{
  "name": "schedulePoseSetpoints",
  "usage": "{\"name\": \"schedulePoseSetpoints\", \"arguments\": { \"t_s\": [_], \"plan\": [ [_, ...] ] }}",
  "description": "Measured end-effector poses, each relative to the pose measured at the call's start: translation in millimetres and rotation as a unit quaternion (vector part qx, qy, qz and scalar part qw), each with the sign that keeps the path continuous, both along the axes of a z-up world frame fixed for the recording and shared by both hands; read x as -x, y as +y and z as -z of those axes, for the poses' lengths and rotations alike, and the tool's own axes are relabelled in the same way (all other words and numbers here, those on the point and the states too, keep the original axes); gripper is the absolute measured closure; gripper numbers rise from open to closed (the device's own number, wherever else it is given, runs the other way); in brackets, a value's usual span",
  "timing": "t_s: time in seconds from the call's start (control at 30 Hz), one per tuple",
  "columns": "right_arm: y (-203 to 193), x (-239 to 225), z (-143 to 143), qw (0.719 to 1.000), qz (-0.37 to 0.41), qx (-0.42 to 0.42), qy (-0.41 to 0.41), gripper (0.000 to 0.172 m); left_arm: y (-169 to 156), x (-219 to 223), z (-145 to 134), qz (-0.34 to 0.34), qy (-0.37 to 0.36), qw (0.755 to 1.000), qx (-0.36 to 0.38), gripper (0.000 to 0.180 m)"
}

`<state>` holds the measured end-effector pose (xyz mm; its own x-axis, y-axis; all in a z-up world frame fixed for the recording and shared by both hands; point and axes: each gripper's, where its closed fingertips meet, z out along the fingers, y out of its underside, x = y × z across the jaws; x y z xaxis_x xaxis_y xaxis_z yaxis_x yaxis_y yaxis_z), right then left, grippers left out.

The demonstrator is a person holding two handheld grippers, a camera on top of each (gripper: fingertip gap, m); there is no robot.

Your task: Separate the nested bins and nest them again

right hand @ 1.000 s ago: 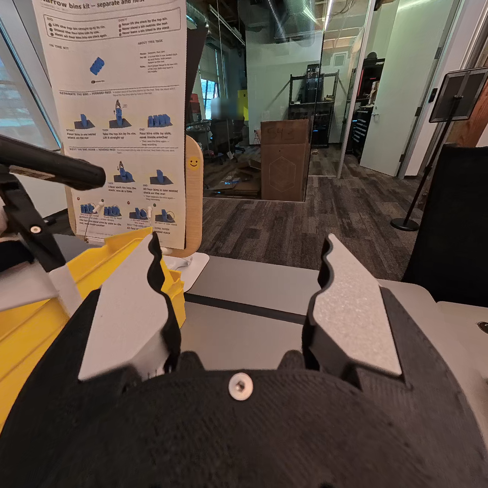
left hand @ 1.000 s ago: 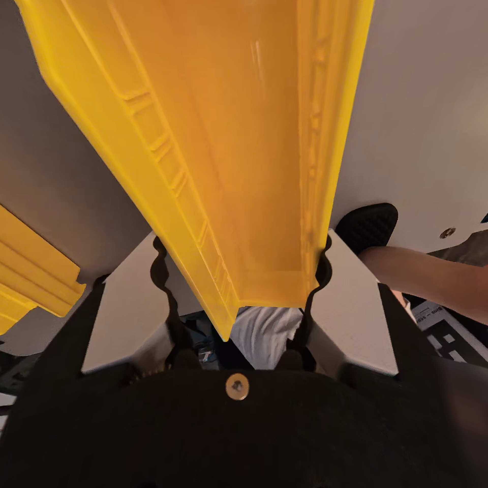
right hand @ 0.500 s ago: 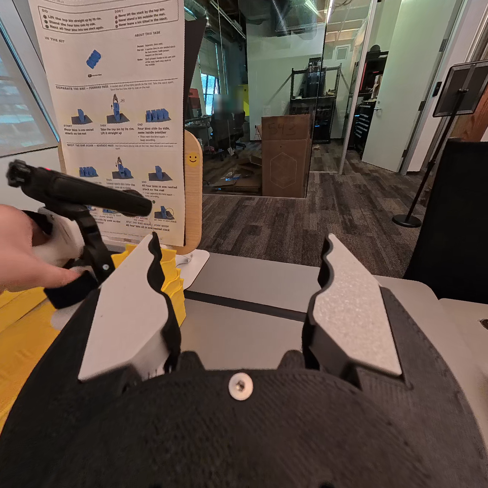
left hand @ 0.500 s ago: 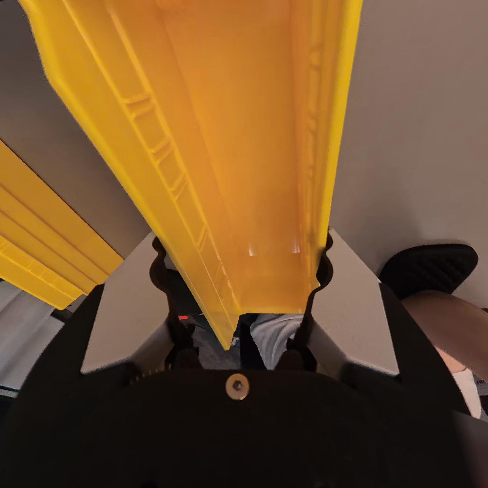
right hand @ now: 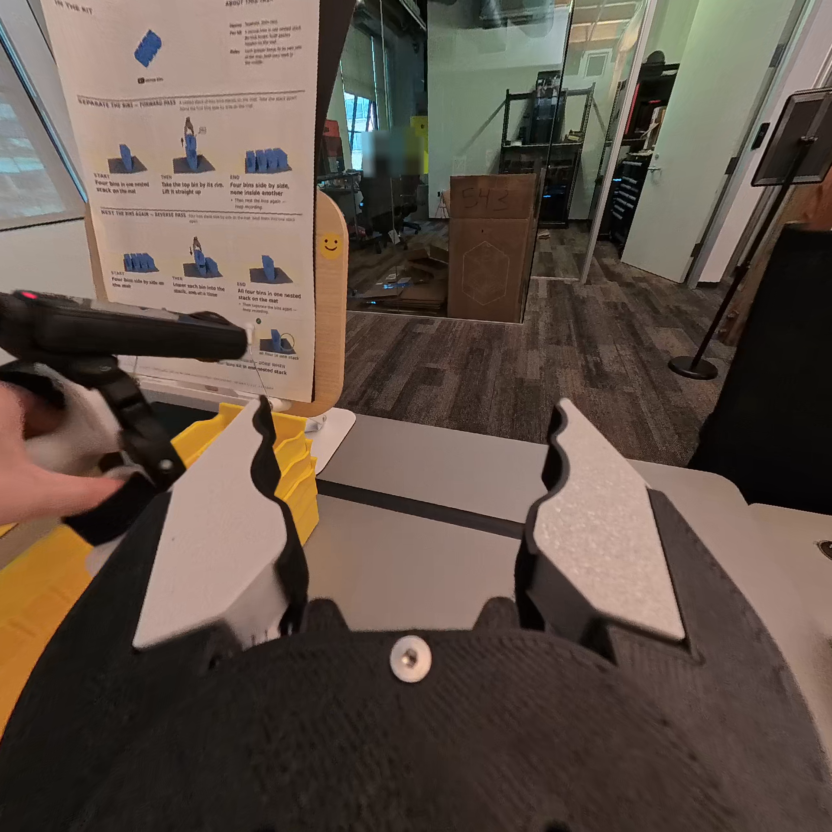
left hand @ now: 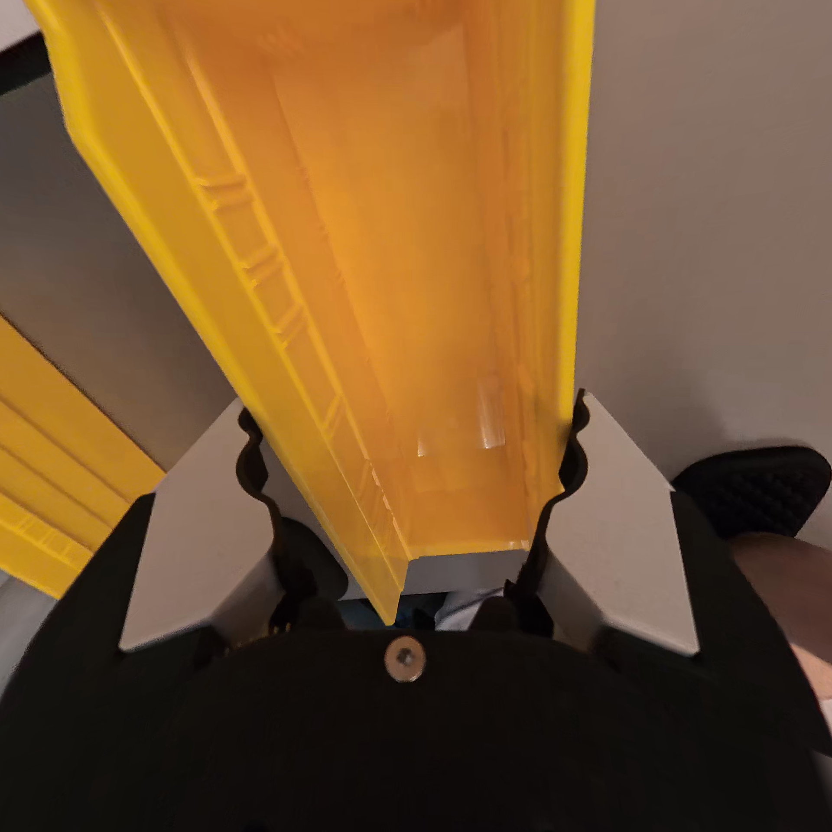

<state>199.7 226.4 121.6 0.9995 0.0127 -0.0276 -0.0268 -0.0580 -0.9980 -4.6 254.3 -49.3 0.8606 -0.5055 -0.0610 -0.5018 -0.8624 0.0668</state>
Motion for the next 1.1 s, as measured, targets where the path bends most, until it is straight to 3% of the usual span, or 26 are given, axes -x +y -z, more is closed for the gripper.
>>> {"name": "schedulePoseSetpoints", "arguments": {
  "t_s": [0.1,0.2,0.3,0.4,0.47,0.57,0.7,0.87,1.1],
  "plan": [
    [2,-2,3,1.0,0.003,0.005,-0.003,0.051,-5,-3,-23,0.014,-0.059,0.998,-0.003,0.043],
    [3,-5,6,1.0,0.004,0.009,-0.001,0.051,17,15,-71,0.039,-0.111,0.99,-0.077,0.047],
    [4,-8,6,1.0,0.006,0.009,0.004,0.051,55,76,-119,0.028,-0.118,0.974,-0.19,0.048],
    [4,-12,6,1.0,0.01,0.008,0.004,0.051,73,143,-141,-0.012,-0.162,0.953,-0.257,0.045],
    [5,-14,7,1.0,0.013,0.009,0.005,0.051,73,190,-131,-0.043,-0.177,0.949,-0.259,0.037],
    [8,-17,11,1.0,0.017,0.015,0.004,0.051,62,262,-82,-0.084,-0.134,0.965,-0.21,0.022],
    [13,-23,19,0.999,0.025,0.028,0.004,0.051,60,320,-29,-0.112,-0.081,0.971,-0.196,0.022],
    [17,-26,27,0.999,0.031,0.04,0.0,0.051,55,343,20,-0.122,-0.027,0.983,-0.137,0.022],
    [24,-20,36,0.998,0.025,0.058,-0.013,0.051,61,345,46,-0.13,-0.001,0.987,-0.1,0.032]
  ]
}}
